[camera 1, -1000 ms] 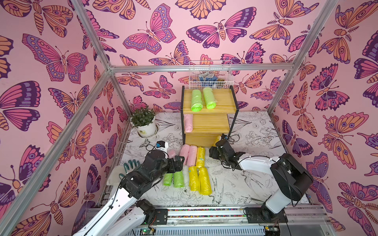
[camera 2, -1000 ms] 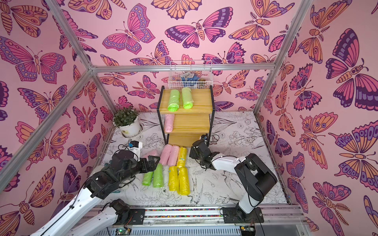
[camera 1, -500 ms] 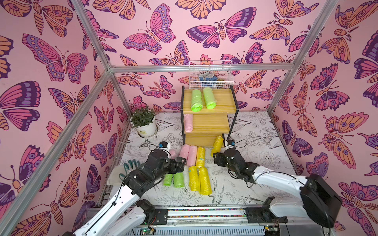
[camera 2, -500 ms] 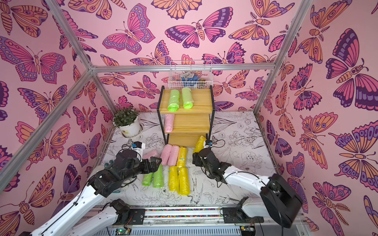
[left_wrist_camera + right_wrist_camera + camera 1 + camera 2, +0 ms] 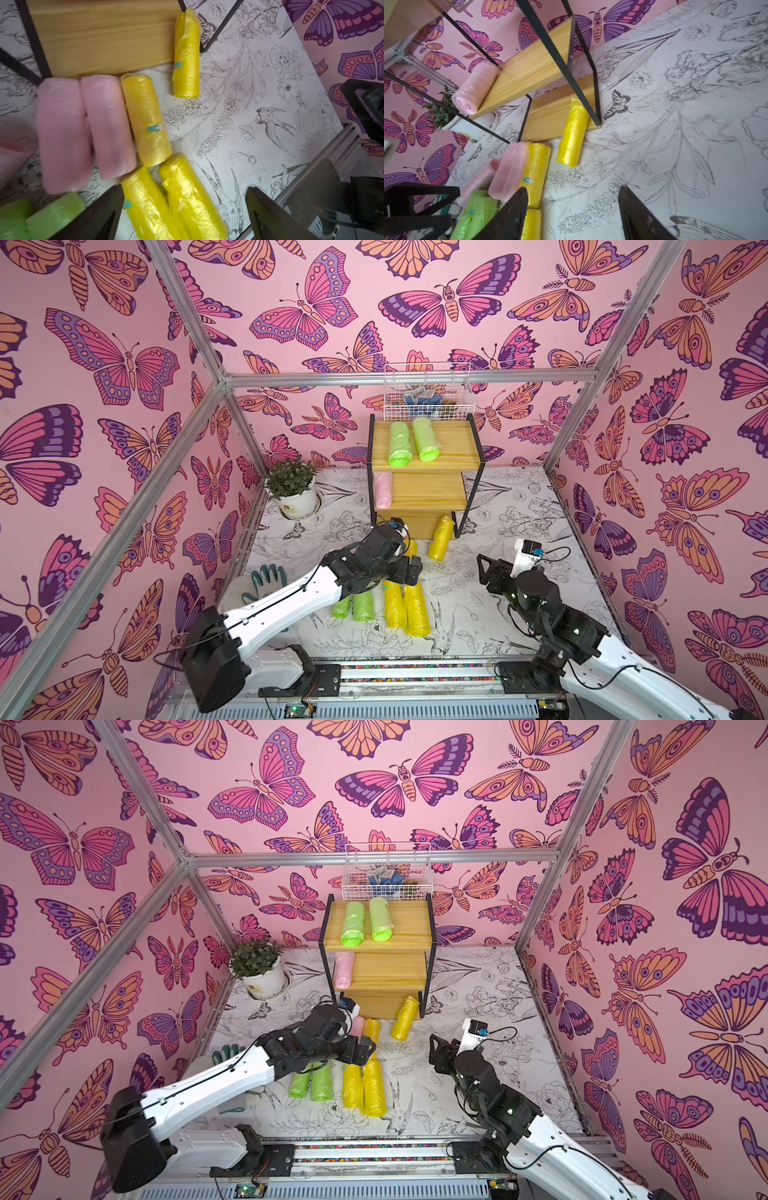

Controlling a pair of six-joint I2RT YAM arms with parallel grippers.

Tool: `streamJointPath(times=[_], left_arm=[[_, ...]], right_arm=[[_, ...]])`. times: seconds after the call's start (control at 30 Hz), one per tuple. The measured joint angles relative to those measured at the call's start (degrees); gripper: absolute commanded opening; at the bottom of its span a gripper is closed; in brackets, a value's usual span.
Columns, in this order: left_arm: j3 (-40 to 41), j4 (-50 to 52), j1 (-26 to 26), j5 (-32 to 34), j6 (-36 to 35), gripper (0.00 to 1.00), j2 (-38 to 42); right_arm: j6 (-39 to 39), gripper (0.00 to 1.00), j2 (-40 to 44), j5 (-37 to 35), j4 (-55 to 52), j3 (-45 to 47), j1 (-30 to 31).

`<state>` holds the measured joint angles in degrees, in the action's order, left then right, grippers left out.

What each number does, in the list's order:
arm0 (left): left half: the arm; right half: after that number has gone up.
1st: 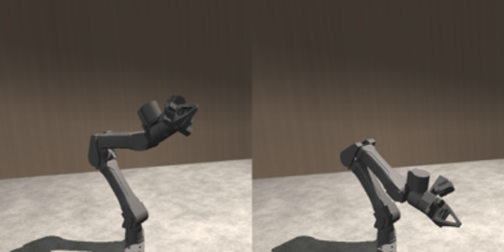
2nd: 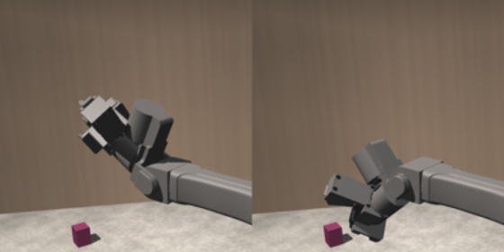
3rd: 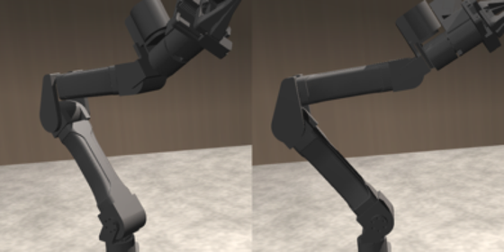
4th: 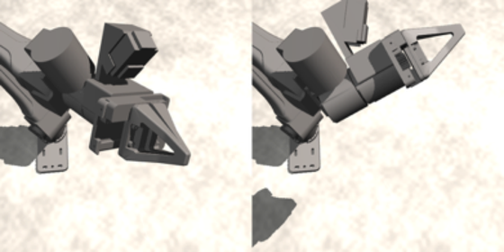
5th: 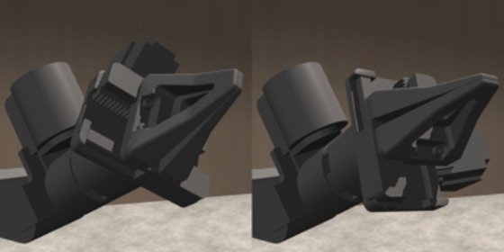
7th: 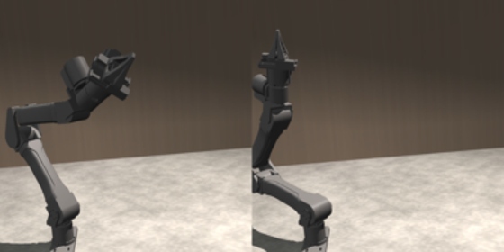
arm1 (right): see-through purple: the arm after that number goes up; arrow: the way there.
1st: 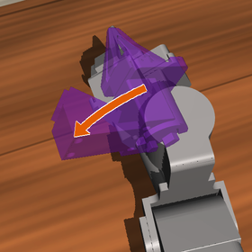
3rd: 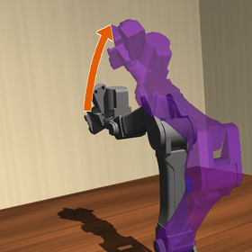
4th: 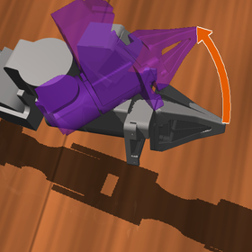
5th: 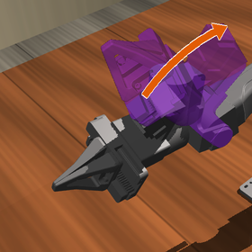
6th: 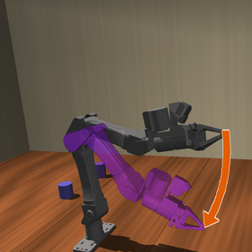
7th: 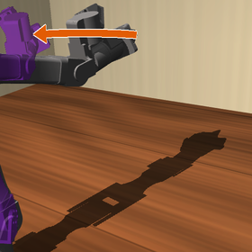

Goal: Sort the rolls of trash bags by color and place them on the shelf
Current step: Place the roll of trash bags on the shelf.

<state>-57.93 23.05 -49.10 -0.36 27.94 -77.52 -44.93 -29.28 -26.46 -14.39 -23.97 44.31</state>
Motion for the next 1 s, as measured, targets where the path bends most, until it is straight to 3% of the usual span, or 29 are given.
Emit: streamJointPath(times=[0.13,0.2,0.37,0.53,0.7,1.0], left_arm=[[-4.28,-2.51,-2.19,0.94,-0.63,0.89,-9.22],[-6.49,-3.39,-3.41,1.97,-0.72,0.8,-13.14],[-11.61,-5.4,-5.42,3.48,-0.72,0.46,-21.55],[-13.07,-5.99,-6.32,5.55,2.62,0.26,-26.8],[-13.07,-6.16,-6.6,8.24,8.79,0.18,-29.38],[-13.94,-6.69,-7.65,10.71,16.39,0.21,-34.16]], right_arm=[[-0.28,0.61,4.09,-1.31,-4.46,0.79,0.0],[-0.28,0.59,5.84,-1.9,-6.05,0.79,0.0],[-0.24,0.57,9.4,-3.13,-9.99,0.79,0.0],[-0.24,0.57,11.67,-4.11,-12.87,0.79,0.0],[-0.24,0.58,12.94,-4.81,-13.75,0.96,0.0],[-0.22,0.59,13.44,-5.51,-14.32,1.68,0.0]])
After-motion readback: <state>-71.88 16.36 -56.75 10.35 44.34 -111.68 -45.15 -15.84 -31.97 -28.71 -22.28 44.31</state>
